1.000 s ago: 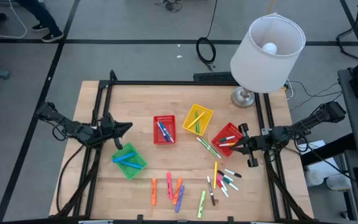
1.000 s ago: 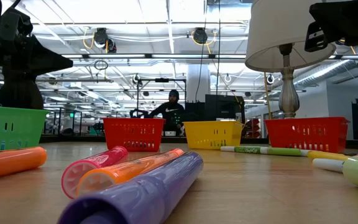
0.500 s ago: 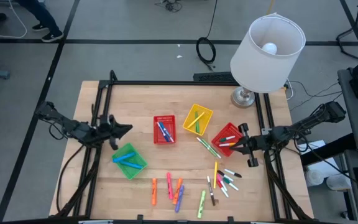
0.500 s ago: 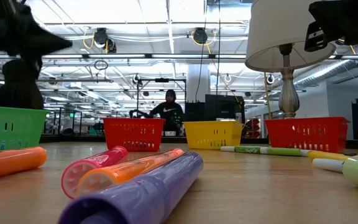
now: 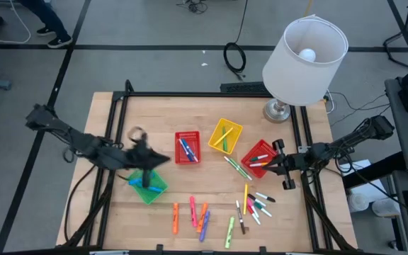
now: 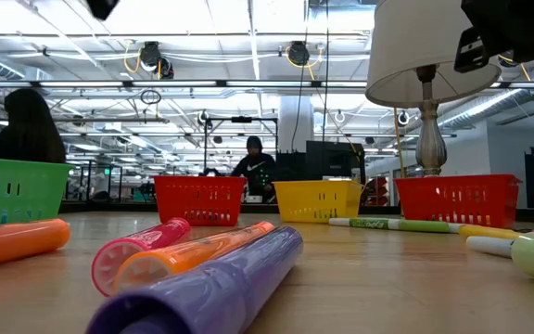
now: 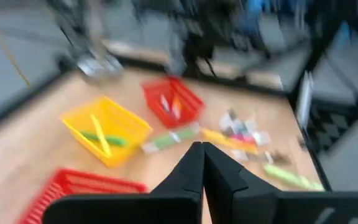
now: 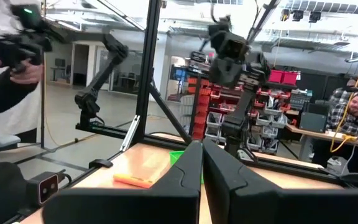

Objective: Pick & Place Markers
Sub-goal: Adjust the large blue highlighter pen in the green bin

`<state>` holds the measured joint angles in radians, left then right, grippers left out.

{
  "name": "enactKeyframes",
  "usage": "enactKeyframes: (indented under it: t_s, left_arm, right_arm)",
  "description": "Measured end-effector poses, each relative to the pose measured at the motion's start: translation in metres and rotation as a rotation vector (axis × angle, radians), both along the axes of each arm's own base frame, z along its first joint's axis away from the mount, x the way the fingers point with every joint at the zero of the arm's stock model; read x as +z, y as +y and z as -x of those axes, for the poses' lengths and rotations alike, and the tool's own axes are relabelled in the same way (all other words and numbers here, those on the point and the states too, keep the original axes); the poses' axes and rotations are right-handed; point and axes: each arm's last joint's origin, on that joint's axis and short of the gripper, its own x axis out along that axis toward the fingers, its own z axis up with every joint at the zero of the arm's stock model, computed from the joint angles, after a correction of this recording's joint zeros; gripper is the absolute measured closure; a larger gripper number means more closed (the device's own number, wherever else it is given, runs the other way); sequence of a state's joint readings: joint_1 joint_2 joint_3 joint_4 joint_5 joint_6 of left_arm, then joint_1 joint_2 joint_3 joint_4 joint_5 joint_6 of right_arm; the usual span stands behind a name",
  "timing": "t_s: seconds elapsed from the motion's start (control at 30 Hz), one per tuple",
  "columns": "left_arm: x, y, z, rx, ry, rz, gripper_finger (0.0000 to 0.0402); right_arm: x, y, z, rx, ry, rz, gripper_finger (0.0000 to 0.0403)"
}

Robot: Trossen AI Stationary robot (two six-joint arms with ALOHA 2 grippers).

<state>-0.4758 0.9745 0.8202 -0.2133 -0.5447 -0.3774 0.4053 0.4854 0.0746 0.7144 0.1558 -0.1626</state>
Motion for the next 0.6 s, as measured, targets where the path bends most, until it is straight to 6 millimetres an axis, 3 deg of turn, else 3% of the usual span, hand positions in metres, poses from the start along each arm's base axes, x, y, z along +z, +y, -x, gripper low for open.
enactKeyframes:
  t_s: [0.17, 0.33, 0.47, 0.6]
  left_arm:
    - [0.003, -0.026, -0.050, -0.159, 0.219, -0.009, 0.0385]
    - [-0.010, -0.052, -0.092, -0.343, 0.344, -0.164, 0.0394]
    - [-0.032, -0.064, -0.115, -0.406, 0.515, -0.248, 0.0392]
    - [-0.040, -0.064, -0.118, -0.367, 0.730, -0.289, 0.0367]
  right_arm:
    - [0.000, 0.000, 0.000, 0.000, 0.001, 0.002, 0.0403]
    - [0.001, 0.000, 0.000, 0.000, -0.012, -0.005, 0.0403]
    - [0.001, 0.000, 0.000, 0.002, -0.004, -0.010, 0.0403]
    - [0.001, 0.000, 0.000, 0.006, -0.002, -0.027, 0.0403]
